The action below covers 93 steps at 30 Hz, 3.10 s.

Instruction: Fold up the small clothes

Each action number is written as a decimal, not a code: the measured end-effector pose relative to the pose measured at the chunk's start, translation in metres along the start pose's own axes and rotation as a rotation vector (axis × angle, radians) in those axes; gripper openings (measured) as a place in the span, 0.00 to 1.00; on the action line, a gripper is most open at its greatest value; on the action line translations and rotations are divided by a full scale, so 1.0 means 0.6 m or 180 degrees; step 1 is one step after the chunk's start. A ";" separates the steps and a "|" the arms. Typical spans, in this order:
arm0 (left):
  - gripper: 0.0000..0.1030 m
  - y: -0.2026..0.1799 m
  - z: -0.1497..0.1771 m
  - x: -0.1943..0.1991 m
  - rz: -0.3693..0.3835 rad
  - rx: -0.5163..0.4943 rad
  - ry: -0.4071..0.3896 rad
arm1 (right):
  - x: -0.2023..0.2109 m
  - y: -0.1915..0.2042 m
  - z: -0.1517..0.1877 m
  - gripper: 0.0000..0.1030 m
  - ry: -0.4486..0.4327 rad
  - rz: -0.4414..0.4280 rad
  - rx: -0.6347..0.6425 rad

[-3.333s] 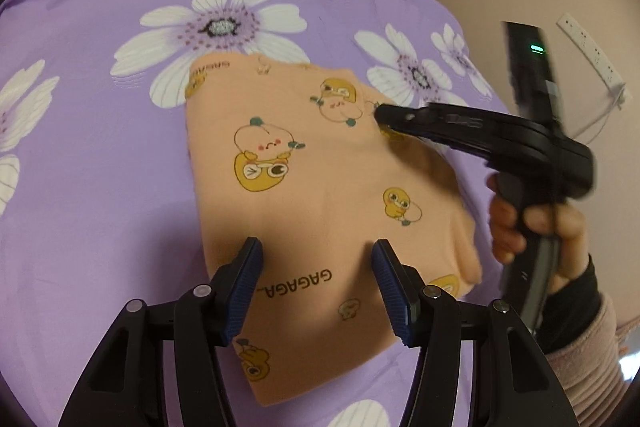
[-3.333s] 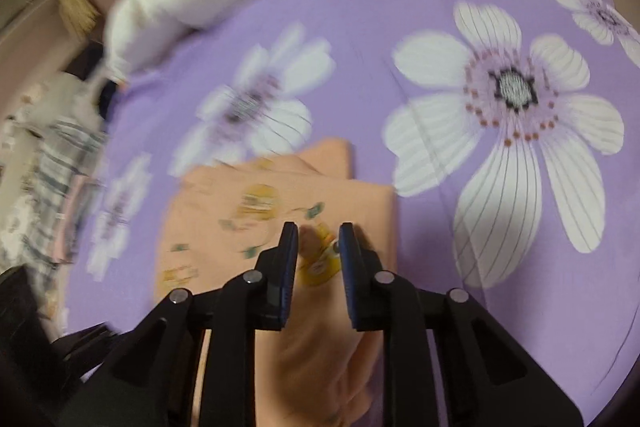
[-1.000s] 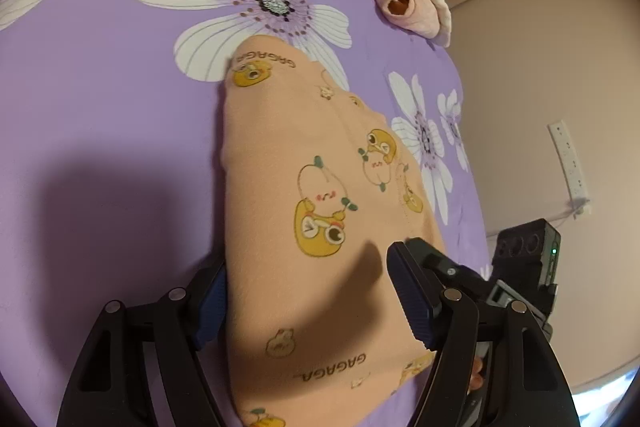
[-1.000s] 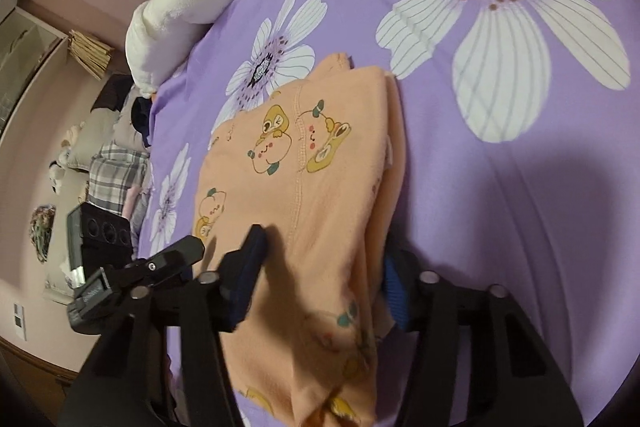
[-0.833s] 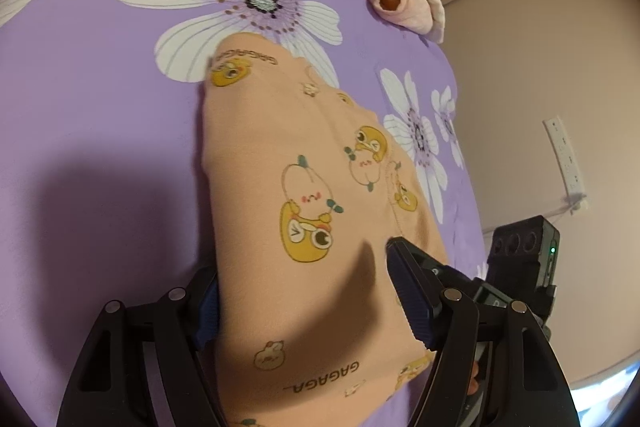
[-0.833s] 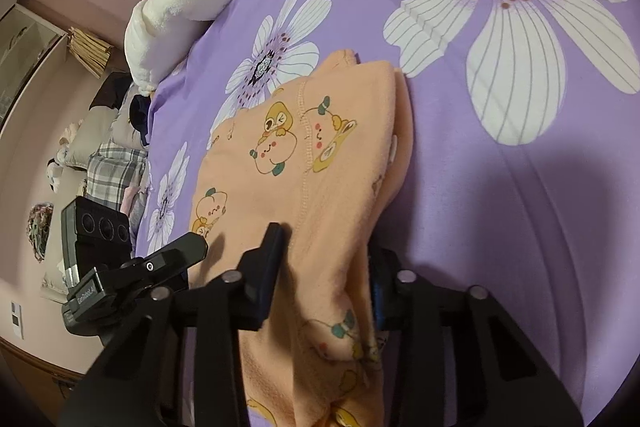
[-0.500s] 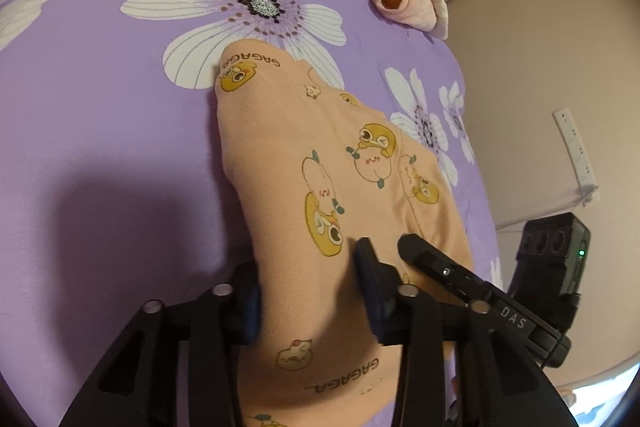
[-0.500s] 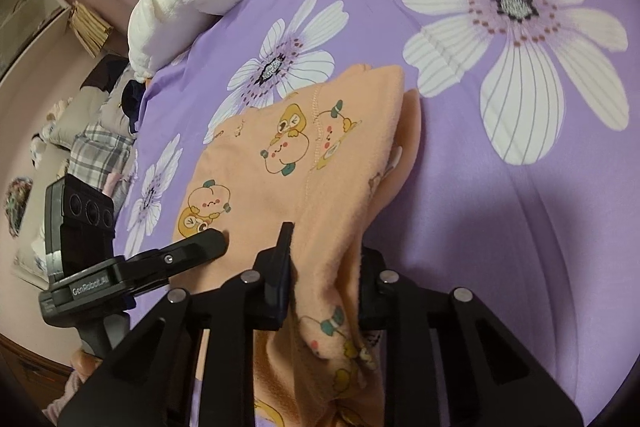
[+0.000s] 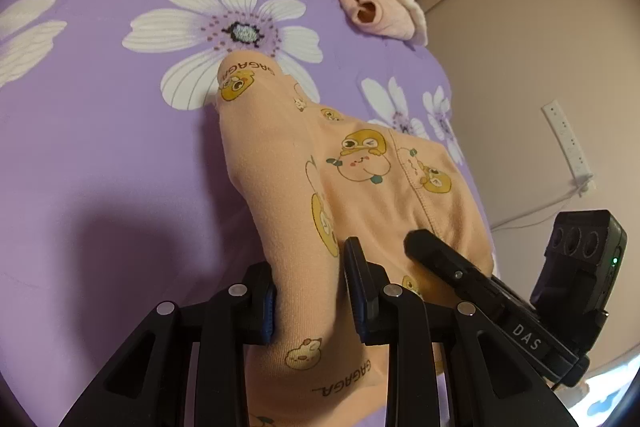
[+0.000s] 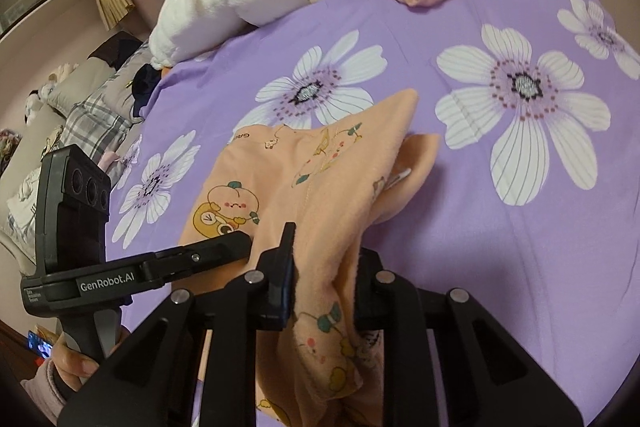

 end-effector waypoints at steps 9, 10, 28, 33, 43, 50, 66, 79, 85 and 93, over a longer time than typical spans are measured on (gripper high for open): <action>0.26 -0.017 0.009 0.045 -0.0044 -0.0117 -0.0150 | 0.037 0.041 0.004 0.21 -0.0133 0.0008 0.0151; 0.26 -0.017 0.010 0.048 -0.0052 -0.0124 -0.0162 | 0.040 0.047 0.005 0.21 -0.0141 0.0011 0.0166; 0.27 0.025 0.037 0.134 -0.0187 -0.0043 -0.0389 | 0.037 0.144 0.013 0.21 -0.0141 -0.0048 0.0432; 0.26 0.065 0.038 0.160 -0.0278 0.0040 -0.0428 | 0.010 0.180 0.012 0.21 -0.0088 -0.0092 0.0497; 0.27 0.149 0.027 0.172 -0.0395 0.0260 -0.0406 | -0.067 0.226 0.005 0.21 0.0065 -0.0055 0.0620; 0.27 0.190 0.013 0.151 -0.0487 0.0327 -0.0335 | -0.115 0.228 -0.004 0.21 0.0157 0.0028 0.0647; 0.40 0.235 0.029 0.158 -0.0890 0.0368 -0.0310 | -0.142 0.171 0.007 0.49 0.0321 0.0241 0.0487; 0.37 0.169 0.067 0.207 -0.1515 -0.0245 -0.0587 | -0.053 0.167 0.009 0.42 -0.0171 0.0537 0.0660; 0.29 0.170 0.091 0.165 -0.1602 -0.0345 -0.0437 | -0.070 0.186 0.043 0.13 -0.0052 0.0438 0.0791; 0.29 0.182 0.108 0.161 -0.1570 -0.0277 -0.0359 | -0.107 0.171 0.067 0.13 0.0149 0.0569 0.0781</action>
Point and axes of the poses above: each gripper's, at about its wrist camera, not at the fingertips, and x roughly against the way its jaws point, y to its left, z to its underside, the point moved 10 cm from there along -x, roughly the way its jaws point, and after that the axes turned 14 degrees about y, right-handed, at the moved point
